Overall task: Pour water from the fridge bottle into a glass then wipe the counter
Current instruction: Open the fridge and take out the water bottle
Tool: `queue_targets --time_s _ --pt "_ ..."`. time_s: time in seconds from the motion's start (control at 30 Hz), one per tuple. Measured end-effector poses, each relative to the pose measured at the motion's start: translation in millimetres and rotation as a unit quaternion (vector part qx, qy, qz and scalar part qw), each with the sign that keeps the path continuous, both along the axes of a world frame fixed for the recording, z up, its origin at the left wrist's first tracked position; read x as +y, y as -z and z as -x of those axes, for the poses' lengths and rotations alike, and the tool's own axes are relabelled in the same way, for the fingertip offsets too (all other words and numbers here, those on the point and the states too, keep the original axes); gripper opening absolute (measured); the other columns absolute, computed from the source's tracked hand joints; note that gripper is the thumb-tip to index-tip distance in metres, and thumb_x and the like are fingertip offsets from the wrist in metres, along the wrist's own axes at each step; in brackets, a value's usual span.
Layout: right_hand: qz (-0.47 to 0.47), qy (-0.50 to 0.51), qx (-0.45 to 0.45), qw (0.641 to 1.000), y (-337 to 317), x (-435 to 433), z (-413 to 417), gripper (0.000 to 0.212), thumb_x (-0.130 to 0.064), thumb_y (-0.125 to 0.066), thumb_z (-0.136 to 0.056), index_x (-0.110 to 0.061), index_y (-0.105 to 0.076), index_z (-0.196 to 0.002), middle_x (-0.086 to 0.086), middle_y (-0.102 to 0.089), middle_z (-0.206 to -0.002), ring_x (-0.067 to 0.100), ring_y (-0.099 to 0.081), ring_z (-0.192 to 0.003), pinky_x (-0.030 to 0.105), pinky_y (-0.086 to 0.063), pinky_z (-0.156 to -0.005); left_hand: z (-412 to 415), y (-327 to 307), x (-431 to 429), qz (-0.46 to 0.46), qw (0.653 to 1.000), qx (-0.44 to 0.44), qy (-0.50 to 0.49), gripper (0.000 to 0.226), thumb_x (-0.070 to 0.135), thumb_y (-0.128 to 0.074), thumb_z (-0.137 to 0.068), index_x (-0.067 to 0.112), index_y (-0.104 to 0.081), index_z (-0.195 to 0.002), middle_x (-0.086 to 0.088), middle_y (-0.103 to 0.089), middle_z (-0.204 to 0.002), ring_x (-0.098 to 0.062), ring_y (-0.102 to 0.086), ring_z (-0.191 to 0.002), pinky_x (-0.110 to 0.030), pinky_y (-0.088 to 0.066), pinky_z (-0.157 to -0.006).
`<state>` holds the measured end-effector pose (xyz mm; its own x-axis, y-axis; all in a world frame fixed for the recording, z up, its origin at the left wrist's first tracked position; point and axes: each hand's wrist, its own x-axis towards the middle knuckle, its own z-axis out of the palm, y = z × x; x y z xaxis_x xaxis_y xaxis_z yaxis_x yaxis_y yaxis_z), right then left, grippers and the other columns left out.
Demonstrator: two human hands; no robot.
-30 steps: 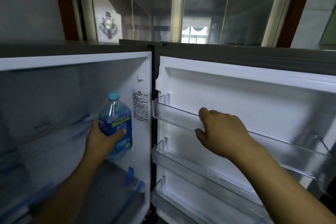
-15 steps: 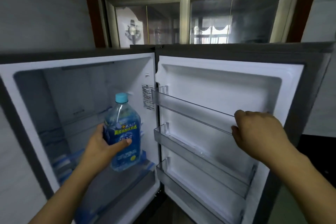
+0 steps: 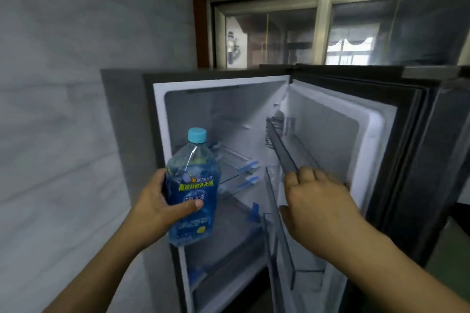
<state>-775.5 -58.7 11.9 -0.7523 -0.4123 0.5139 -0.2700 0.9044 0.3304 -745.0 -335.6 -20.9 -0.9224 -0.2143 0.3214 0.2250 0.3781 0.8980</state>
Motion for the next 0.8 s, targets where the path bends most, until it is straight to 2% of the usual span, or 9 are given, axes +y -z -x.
queue_targets --time_s 0.07,0.13,0.2,0.27,0.33,0.43,0.53,0.67,0.8 --pt "-0.029 -0.009 -0.032 0.999 -3.0 -36.2 -5.4 0.054 -0.040 -0.085 -0.053 -0.008 -0.070 -0.095 0.015 -0.066 -0.085 0.033 -0.063 -0.074 0.037 -0.051 -0.064 -10.1 -1.0 -25.7 -0.001 1.000 -0.002 -0.005 0.057 0.016 -0.089 -0.068 0.031 -0.055 -0.112 0.022 -0.075 -0.096 0.003 -0.073 -0.088 -0.014 -0.057 -0.062" --pt "-0.049 -0.029 -0.015 0.998 -2.2 -69.5 -6.6 0.049 -0.040 -0.076 -0.068 -0.011 -0.067 -0.107 0.015 -0.065 -0.098 0.034 -0.062 -0.089 0.041 -0.049 -0.078 -19.1 0.5 -53.3 -0.002 1.000 -0.002 -0.012 0.059 0.018 -0.090 -0.068 0.030 -0.056 -0.114 0.013 -0.075 -0.099 0.001 -0.073 -0.090 -0.015 -0.058 -0.064" --pt "-0.064 -0.052 0.025 0.996 -1.8 -96.7 -9.9 0.049 -0.036 -0.081 -0.060 -0.008 -0.071 -0.099 0.019 -0.066 -0.092 0.040 -0.061 -0.089 0.049 -0.044 -0.090 -25.3 2.2 -75.3 0.005 1.000 -0.003 -0.019 0.060 0.024 -0.091 -0.067 0.031 -0.055 -0.115 0.012 -0.074 -0.103 0.000 -0.073 -0.091 -0.018 -0.059 -0.065" --pt "-0.061 -0.104 0.070 0.990 1.3 -121.1 -11.5 0.047 -0.030 -0.081 -0.060 -0.002 -0.072 -0.097 0.028 -0.066 -0.096 0.049 -0.059 -0.105 0.059 -0.028 -0.108 -32.4 4.7 -98.0 0.003 1.000 -0.007 -0.027 0.061 0.027 -0.092 -0.066 0.032 -0.055 -0.114 0.011 -0.074 -0.103 -0.001 -0.073 -0.091 -0.021 -0.061 -0.068" --pt "-0.066 -0.137 0.111 0.982 5.9 -130.6 -12.8 0.045 -0.028 -0.077 -0.068 -0.002 -0.070 -0.104 0.028 -0.066 -0.110 0.050 -0.049 -0.127 0.061 -0.014 -0.117 -38.2 7.7 -115.3 -0.004 1.000 -0.012 -0.025 0.064 0.034 -0.092 -0.062 0.033 -0.056 -0.114 0.013 -0.075 -0.103 -0.003 -0.074 -0.092 -0.025 -0.062 -0.071" --pt "-0.097 -0.170 0.141 0.971 13.3 -137.1 -11.0 0.036 -0.026 -0.071 -0.078 -0.002 -0.069 -0.104 0.026 -0.067 -0.114 0.049 -0.041 -0.136 0.062 -0.011 -0.119 -47.3 12.8 -139.8 -0.015 1.000 -0.021 -0.017 0.067 0.042 -0.088 -0.056 0.033 -0.055 -0.113 0.022 -0.073 -0.104 -0.003 -0.074 -0.094 -0.024 -0.062 -0.070" --pt "-0.104 -0.200 0.160 0.961 13.5 -149.1 -6.2 0.030 -0.031 -0.061 -0.090 -0.004 -0.068 -0.100 0.022 -0.068 -0.112 0.045 -0.044 -0.135 0.063 -0.017 -0.117 -53.0 20.3 -159.5 -0.016 0.999 -0.032 -0.026 0.065 0.039 -0.089 -0.059 0.033 -0.055 -0.114 0.014 -0.075 -0.103 -0.005 -0.073 -0.096 -0.023 -0.062 -0.070" --pt "-0.081 -0.316 0.225 0.918 11.3 -134.8 -10.6 0.021 -0.031 -0.066 -0.087 -0.012 -0.073 -0.081 0.012 -0.074 -0.102 0.036 -0.051 -0.128 0.058 -0.026 -0.114 -61.5 26.9 -180.3 -0.023 0.998 -0.034 -0.042 0.061 0.028 -0.090 -0.066 0.032 -0.055 -0.115 0.019 -0.074 -0.103 -0.004 -0.073 -0.096 -0.020 -0.060 -0.068" --pt "-0.074 -0.343 0.271 0.896 13.7 -101.8 -10.9 0.024 -0.036 -0.072 -0.079 -0.015 -0.076 -0.068 0.004 -0.077 -0.090 0.027 -0.058 -0.118 0.047 -0.025 -0.115 -68.0 33.7 -193.2 -0.023 0.997 -0.041 -0.057 0.060 0.027 -0.089 -0.067 0.032 -0.054 -0.116 0.026 -0.072 -0.104 -0.002 -0.073 -0.095 -0.017 -0.059 -0.066"
